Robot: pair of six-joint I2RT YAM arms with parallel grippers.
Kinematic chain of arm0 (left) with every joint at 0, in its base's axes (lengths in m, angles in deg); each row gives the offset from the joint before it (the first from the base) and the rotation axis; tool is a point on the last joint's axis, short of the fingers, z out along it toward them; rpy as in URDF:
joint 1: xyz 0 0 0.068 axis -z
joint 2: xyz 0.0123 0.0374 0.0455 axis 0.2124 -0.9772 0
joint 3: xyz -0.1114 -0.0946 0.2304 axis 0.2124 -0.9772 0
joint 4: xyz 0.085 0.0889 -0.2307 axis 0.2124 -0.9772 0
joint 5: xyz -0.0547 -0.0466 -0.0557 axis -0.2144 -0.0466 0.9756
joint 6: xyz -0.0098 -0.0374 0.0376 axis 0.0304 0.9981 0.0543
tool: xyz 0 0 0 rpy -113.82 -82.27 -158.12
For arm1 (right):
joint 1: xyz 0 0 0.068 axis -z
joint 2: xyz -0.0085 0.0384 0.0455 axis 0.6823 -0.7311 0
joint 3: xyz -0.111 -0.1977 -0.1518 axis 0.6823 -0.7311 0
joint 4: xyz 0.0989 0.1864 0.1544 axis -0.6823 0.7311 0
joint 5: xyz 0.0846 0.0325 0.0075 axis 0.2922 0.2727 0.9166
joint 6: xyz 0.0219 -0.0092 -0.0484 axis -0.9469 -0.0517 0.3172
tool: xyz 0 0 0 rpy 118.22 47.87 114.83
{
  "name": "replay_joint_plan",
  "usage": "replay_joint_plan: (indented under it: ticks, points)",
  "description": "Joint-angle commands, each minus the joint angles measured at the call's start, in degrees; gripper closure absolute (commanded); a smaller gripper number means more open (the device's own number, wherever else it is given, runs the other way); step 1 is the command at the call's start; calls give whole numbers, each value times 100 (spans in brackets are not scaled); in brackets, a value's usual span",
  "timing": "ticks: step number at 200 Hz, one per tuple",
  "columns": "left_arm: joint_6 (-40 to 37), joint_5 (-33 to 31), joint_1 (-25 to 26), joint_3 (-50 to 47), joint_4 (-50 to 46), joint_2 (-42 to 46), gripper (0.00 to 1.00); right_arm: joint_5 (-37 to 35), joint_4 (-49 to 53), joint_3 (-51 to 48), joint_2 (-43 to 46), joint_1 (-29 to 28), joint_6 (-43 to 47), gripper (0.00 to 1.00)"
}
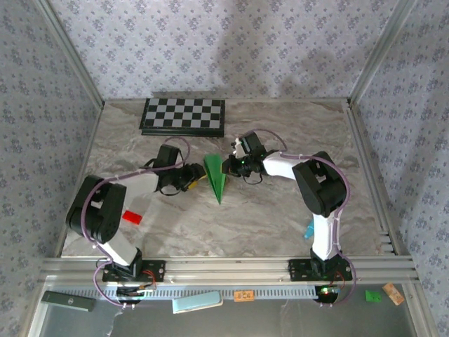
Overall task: Fold a paper plane with a square sheet of paper (pick it up from the middle)
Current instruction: Turn over a paper plane at the center of the table.
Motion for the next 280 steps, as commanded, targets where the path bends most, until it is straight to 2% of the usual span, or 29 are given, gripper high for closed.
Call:
replay_joint_plan:
  ticks: [1,16,56,102,147,180,231,280]
  points:
    - [33,152,78,271,171,-185,43,125,-55,-71,-48,37,-82,91]
    - [25,111,112,369,104,-264,43,130,-65,-71,-48,41,-86,91]
    - [-35,-143,121,650,-407,-502,59,160,-70,-63,-74,42,-104,91]
    - [-104,-192,130,1022,-841,-817,67,186,-66,-55,-92,53,-113,91]
    - [-22,-151,130,1100,-854,-900,88,310,-37,-59,-99,108,-98,87]
    - [-32,-85,117,1140,-791,-918,94,551,154,94,-227,121,15,85]
    - [-200,41,116,1248,-839,-944,97,690,601,504,-434,127,338,81]
    - [-258,-27,78,1264,-892,-813,100,455,273,275,-211,200,187,95]
